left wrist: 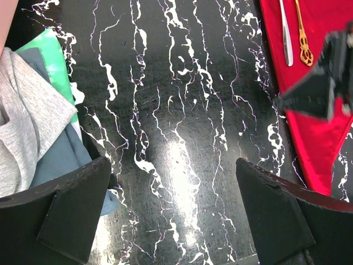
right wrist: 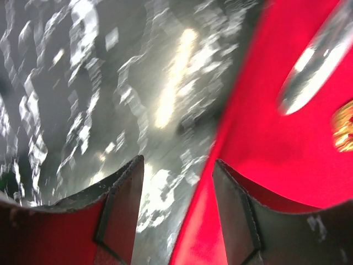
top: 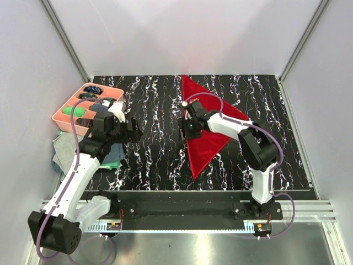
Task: Fold the napkin, place the utensils inside, and roll it up
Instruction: Fold the napkin
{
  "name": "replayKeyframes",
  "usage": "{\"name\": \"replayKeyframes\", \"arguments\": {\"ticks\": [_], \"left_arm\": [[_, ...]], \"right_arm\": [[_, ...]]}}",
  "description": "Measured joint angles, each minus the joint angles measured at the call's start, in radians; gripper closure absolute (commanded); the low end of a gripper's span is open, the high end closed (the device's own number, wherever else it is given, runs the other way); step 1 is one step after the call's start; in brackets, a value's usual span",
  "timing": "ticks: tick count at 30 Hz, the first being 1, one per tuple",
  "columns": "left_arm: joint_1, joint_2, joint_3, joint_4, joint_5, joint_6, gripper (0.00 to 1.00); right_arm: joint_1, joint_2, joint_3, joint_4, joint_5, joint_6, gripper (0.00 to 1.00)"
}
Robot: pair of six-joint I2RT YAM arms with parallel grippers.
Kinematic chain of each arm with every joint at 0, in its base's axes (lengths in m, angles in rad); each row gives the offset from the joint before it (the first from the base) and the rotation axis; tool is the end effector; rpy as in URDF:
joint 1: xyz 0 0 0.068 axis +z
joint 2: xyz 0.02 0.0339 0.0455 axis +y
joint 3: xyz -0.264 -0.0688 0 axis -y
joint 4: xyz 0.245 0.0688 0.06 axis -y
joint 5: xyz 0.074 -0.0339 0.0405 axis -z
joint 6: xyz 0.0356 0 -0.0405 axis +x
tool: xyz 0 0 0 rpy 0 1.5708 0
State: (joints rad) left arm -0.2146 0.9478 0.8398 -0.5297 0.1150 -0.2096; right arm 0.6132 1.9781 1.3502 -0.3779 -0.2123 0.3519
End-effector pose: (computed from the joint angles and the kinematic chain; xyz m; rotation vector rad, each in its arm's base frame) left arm 0.1983 -0.0474 0.2960 0.0701 2.2264 -0.3614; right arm 0.3362 0.2457 0.1686 -0.4300 2.6383 0.6121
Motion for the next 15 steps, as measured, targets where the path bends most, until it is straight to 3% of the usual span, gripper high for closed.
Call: {"name": "replayKeyframes", "arguments": {"ticks": [8, 15], "left_arm": [[0.0, 0.006, -0.013, -0.001, -0.003, 0.0, 0.01], [0.0, 0.01, -0.015, 0.0, -0.002, 0.0, 0.01]], "right_arm": [[0.189, -0.265, -0.146, -0.04, 0.076, -0.003, 0.39], [0.38, -0.362, -0.341, -0.072, 0.172, 0.127, 0.39]]}}
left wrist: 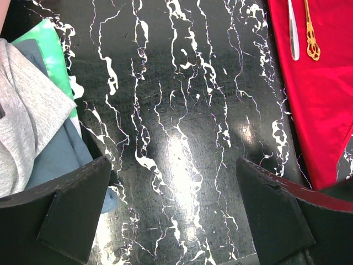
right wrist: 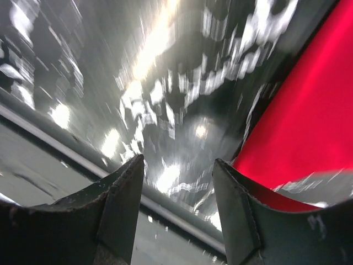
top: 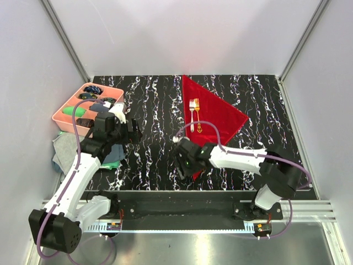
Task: Fold the napkin, place the utensils inside, and roll it up
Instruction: Fold the napkin
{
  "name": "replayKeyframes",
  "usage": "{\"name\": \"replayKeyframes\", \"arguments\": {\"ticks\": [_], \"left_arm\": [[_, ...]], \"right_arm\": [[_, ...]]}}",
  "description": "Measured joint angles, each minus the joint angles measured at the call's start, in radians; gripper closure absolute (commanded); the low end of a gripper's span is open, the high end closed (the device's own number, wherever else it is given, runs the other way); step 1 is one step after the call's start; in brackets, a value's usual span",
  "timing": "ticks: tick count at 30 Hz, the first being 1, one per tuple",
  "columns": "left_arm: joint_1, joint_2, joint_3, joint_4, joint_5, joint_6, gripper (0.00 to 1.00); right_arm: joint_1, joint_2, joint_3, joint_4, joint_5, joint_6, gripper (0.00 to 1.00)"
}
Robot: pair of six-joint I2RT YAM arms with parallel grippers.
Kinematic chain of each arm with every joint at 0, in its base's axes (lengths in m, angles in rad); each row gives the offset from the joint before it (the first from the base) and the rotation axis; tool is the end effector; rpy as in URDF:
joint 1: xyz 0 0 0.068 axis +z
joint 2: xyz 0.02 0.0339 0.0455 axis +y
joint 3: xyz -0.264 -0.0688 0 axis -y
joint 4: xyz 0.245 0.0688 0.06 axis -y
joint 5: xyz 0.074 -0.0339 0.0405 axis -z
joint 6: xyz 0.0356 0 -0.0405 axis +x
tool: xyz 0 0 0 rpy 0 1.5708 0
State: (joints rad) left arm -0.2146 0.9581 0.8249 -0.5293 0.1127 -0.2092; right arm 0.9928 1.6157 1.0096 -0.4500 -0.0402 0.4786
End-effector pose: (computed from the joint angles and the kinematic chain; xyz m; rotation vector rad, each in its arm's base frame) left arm 0.1997 -0.0476 0.2891 0.0681 2.2512 -0.3553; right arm 0.1744 0.2699 0.1916 -0.7104 2.6450 0.5245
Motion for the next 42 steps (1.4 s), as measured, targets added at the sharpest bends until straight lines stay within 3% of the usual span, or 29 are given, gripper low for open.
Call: {"name": "replayKeyframes", "arguments": {"ticks": [6, 14, 28, 42], "left_arm": [[0.0, 0.0, -0.001, 0.0, 0.004, 0.0, 0.01], [0.0, -0.01, -0.001, 0.0, 0.017, 0.0, 0.01], [0.0, -0.02, -0.001, 0.0, 0.031, 0.0, 0.01], [0.0, -0.02, -0.001, 0.0, 0.033, 0.0, 0.01]], "right_arm": [[0.136, -0.001, -0.082, -0.031, 0.069, 0.151, 0.4], [0.178, -0.001, -0.071, -0.076, 0.133, 0.244, 0.43], [0.185, -0.029, 0.061, -0.178, 0.282, 0.208, 0.5], [0.122, 0.07, 0.103, -0.195, 0.347, 0.145, 0.53]]}}
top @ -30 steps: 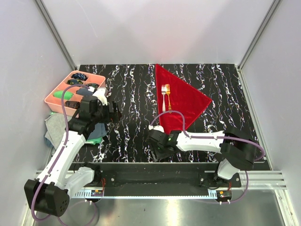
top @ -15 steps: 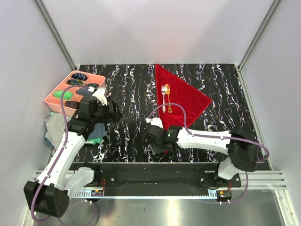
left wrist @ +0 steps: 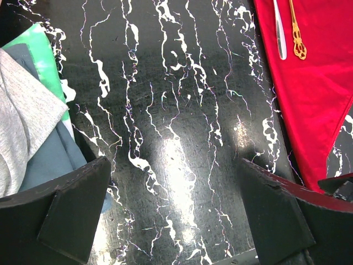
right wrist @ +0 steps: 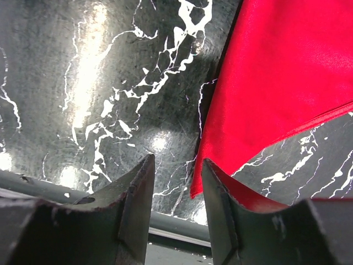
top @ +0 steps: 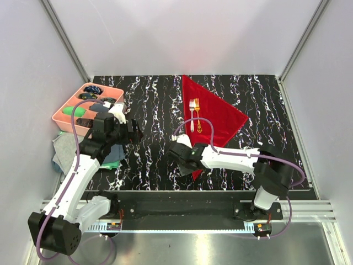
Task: Fold the napkin, place the utensils inside, and roll it up
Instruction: Fold the napkin
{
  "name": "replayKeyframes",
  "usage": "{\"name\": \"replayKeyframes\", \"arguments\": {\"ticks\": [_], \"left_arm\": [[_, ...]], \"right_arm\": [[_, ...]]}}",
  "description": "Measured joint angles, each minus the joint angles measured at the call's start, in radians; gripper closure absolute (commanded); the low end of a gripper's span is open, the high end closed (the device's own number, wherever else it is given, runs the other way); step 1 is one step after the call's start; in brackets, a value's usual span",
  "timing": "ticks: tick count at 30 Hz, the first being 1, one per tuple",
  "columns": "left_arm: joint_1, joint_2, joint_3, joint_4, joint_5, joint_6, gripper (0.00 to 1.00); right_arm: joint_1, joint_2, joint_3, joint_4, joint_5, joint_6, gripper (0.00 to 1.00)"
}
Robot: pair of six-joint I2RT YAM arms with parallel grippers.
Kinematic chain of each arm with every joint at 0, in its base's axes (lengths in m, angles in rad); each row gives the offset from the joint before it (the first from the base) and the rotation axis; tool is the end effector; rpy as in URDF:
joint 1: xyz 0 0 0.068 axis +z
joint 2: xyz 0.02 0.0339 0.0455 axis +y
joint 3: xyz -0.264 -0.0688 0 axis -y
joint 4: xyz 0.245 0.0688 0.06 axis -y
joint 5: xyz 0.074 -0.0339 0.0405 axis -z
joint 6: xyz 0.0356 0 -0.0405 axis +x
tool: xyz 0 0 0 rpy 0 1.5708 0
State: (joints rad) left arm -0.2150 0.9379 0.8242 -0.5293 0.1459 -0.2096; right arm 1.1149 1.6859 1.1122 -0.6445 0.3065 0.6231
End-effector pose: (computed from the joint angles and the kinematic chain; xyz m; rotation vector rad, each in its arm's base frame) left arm 0.1957 -0.0480 0.2927 0.0877 2.2329 -0.3949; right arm 0.1531 0.2879 0.1919 -0.5812 2.6188 0.0974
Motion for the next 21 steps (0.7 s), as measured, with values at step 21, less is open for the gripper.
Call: {"name": "replayKeyframes", "arguments": {"ticks": [21], "left_arm": [[0.0, 0.0, 0.0, 0.0, 0.009, 0.0, 0.01]], "right_arm": [[-0.002, 0.047, -0.043, 0.005, -0.012, 0.021, 0.61]]}}
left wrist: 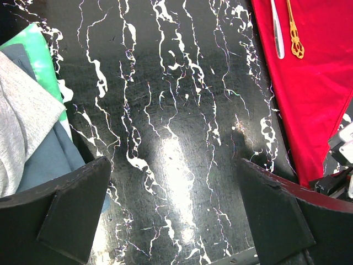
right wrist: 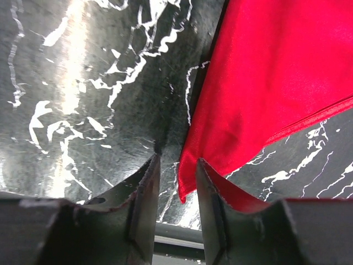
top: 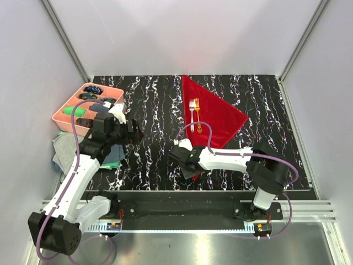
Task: Fold the napkin, place the utensils inside, and roll it up
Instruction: Fold the napkin
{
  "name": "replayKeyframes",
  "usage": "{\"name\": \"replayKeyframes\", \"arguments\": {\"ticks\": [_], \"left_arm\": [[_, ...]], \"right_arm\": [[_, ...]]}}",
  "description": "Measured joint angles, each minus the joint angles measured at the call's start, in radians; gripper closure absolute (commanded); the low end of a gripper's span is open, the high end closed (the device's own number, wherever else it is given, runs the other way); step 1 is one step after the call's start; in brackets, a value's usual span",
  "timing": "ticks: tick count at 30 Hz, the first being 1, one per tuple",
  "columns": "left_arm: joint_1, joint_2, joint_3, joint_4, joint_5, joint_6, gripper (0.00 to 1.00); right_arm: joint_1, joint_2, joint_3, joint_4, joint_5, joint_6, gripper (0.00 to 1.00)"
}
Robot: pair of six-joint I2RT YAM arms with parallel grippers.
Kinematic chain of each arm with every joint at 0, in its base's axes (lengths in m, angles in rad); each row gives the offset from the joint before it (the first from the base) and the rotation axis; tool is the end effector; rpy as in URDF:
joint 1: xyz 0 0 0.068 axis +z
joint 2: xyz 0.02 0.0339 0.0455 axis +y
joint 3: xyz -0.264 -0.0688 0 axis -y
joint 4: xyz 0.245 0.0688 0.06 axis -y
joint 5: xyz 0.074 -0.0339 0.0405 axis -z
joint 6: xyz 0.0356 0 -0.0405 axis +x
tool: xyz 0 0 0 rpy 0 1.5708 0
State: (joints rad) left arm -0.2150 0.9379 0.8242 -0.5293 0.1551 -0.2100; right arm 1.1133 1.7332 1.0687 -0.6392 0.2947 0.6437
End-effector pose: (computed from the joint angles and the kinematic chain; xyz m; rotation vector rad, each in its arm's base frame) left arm 0.1956 -0.0484 0.2927 0.0924 2.2332 -0.4053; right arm 0.1511 0.2835 0.1659 -0.5856 2.6836 0.0238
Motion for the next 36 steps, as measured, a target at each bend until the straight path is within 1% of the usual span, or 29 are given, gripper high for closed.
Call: {"name": "replayKeyframes", "arguments": {"ticks": [8, 11, 15, 19, 30, 36], "left_arm": [[0.0, 0.0, 0.0, 0.0, 0.002, 0.0, 0.01], [0.0, 0.0, 0.0, 0.0, 0.004, 0.0, 0.01], [0.0, 0.0, 0.0, 0.0, 0.006, 0.0, 0.01], [0.0, 0.0, 0.0, 0.0, 0.007, 0.0, 0.01], [0.0, 0.0, 0.0, 0.0, 0.008, 0.0, 0.01], [0.0, 0.0, 0.0, 0.0, 0.01, 0.0, 0.01]], "right_arm": [[0.0, 0.002, -0.024, 0.019, -0.008, 0.019, 0.69], [0.0, 0.001, -0.029, 0.026, -0.013, 0.03, 0.69], [-0.001, -0.008, -0.041, 0.035, -0.016, 0.046, 0.63], [0.001, -0.035, -0.07, 0.045, -0.021, 0.056, 0.62], [0.01, -0.127, -0.095, 0.019, -0.027, 0.058, 0.62], [0.013, -0.13, -0.101, 0.003, -0.027, 0.06, 0.64]]}}
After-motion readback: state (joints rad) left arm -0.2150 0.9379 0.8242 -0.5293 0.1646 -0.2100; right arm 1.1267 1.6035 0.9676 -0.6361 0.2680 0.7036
